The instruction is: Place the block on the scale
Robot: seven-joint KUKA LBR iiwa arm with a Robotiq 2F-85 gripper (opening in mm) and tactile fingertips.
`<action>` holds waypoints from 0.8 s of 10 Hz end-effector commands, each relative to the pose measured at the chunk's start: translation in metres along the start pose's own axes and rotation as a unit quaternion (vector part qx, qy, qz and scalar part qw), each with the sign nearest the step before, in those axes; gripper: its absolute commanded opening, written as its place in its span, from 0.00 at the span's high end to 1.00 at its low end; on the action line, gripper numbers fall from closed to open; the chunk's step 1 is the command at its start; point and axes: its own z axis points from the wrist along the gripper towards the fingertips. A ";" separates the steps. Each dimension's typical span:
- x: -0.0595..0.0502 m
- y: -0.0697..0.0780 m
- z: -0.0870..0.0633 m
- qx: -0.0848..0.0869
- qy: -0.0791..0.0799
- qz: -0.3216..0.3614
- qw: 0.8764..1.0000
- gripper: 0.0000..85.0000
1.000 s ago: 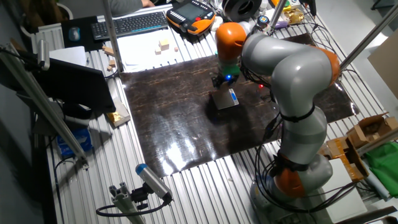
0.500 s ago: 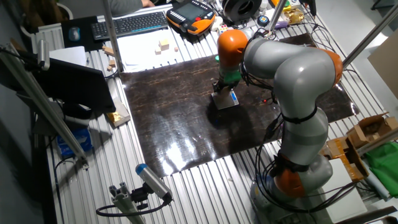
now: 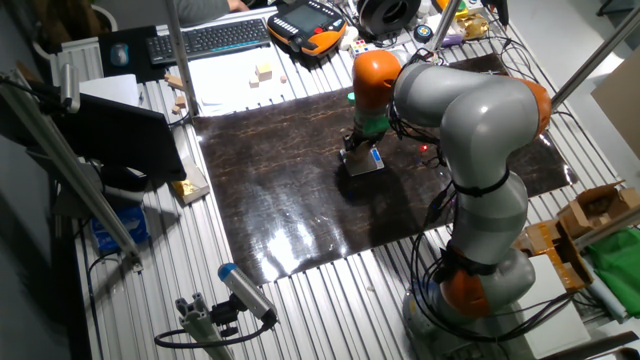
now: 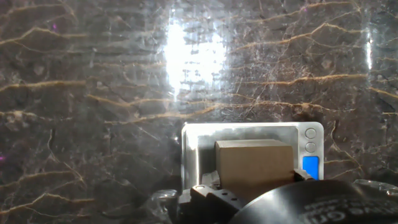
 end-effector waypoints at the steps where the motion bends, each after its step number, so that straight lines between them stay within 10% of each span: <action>1: 0.001 0.001 0.002 0.000 -0.001 0.002 1.000 0.51; 8: 0.002 0.004 0.007 0.005 -0.006 0.022 1.000 0.13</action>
